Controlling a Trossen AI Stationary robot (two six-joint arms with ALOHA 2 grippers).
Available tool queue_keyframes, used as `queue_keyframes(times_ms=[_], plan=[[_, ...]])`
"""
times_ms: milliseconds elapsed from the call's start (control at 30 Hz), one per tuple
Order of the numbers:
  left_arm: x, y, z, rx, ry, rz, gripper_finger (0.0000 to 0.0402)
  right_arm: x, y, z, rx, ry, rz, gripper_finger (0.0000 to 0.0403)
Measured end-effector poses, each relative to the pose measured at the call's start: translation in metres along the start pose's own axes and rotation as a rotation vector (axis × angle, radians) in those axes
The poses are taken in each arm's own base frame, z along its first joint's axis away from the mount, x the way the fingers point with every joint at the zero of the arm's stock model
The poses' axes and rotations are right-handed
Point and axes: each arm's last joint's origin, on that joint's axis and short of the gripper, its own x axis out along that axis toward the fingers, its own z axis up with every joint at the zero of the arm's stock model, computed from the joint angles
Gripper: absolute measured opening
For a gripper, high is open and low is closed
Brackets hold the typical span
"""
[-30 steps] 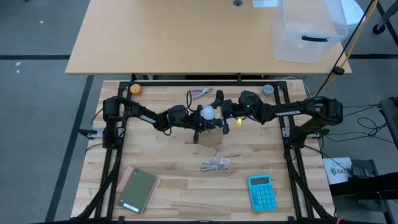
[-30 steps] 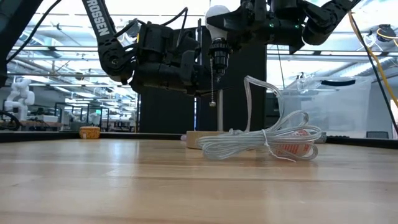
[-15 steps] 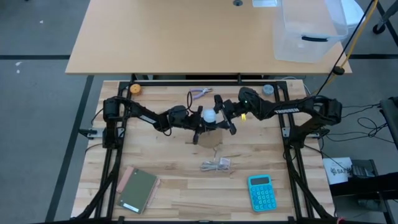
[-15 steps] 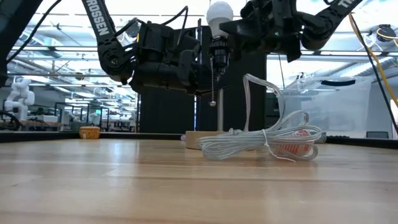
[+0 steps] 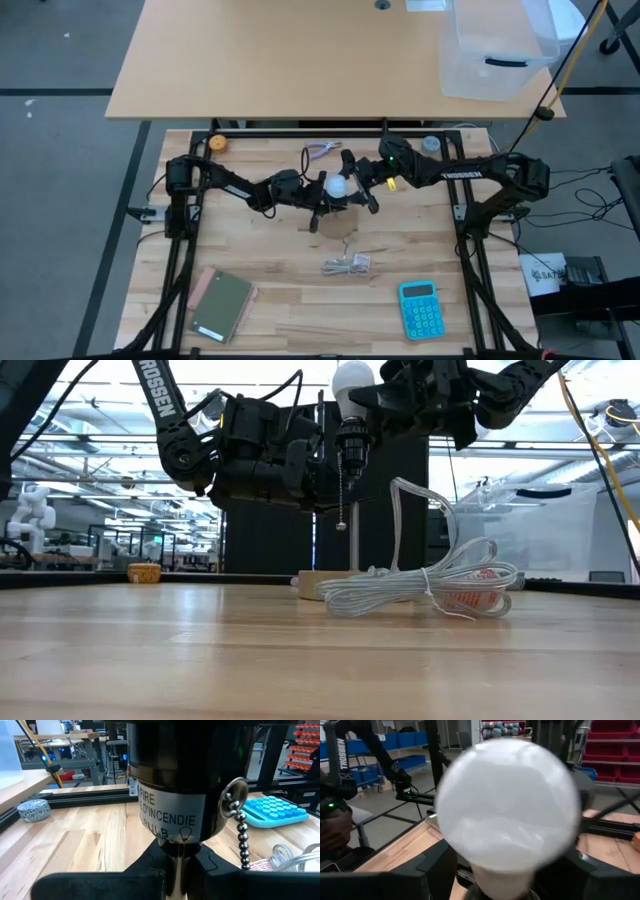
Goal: Screw lightbulb
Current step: Remove the light bulb from the brown lamp
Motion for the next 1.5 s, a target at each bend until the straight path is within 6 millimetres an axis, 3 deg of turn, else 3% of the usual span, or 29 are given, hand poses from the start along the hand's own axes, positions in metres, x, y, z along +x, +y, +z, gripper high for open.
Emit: queue_keyframes(times_ms=[200, 567, 900, 1033, 1200, 1500], plan=[[0.0, 0.0, 0.0, -0.001, 0.0, 0.001, 0.003, 0.005, 0.004, 0.004, -0.004, -0.004, 0.004, 0.0254], [0.0, 0.0, 0.0, -0.005, 0.001, 0.005, 0.003, -0.002, 0.005, 0.015, -0.026, -0.021, -0.1, 0.0328], [0.0, 0.0, 0.0, -0.006, 0.001, 0.006, 0.003, -0.03, 0.028, 0.058, -0.137, -0.111, -0.124, 0.0342], [0.0, 0.0, 0.0, -0.008, 0.001, 0.009, 0.003, -0.05, 0.039, 0.07, -0.154, -0.055, -0.301, 0.0342], [0.0, 0.001, 0.0, -0.014, 0.003, 0.029, 0.003, -0.062, 0.05, 0.067, -0.08, 0.074, -0.465, 0.0341], [0.0, 0.003, -0.001, -0.033, 0.009, 0.113, 0.003, -0.046, 0.075, 0.042, -0.008, 0.147, -0.556, 0.0341]])
